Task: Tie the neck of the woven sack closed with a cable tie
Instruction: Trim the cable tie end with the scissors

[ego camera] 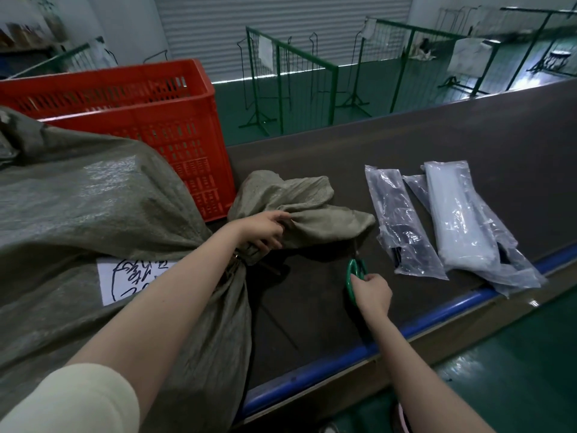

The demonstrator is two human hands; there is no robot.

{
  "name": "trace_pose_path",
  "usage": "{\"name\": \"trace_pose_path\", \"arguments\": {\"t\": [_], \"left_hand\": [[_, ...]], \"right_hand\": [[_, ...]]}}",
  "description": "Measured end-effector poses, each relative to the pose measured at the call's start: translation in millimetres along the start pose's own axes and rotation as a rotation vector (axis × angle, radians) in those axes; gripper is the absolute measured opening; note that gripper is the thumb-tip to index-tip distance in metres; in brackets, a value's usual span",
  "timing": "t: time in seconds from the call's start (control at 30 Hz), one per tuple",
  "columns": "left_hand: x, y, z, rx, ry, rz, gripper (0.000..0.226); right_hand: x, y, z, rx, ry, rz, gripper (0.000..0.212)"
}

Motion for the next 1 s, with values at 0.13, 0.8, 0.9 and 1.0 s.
{"name": "trace_pose_path", "arguments": {"t": [0.13,0.8,0.9,1.0], "left_hand": [[3,4,6,0.066,0.037,-0.009,0.061],[31,3,64,0.227,0.149,-0.036,0.025],[46,9,85,-0.161,0.093,-0.052,0.037],[65,4,87,-0.465,-0.079,-0.007,0.042]], "right_hand": [[23,-8,-14,-0.240,-0.099,0.138,0.015],[62,-51,-58,0.082,-0.328,0.576,0.023],[61,-62,-61,0.173,-0.367,0.595,0.034],[64,-75,-62,0.251,-0.390,0.668,0.039]]}}
Point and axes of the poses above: each hand's wrist, its own x-axis away from the middle knuckle, its own z-axis out of the back of the hand, y = z × x, the point moved 8 cm from there along -x, towards the middle knuckle, and after that the axes turned 10 degrees about -z, right-handed, at the moved point
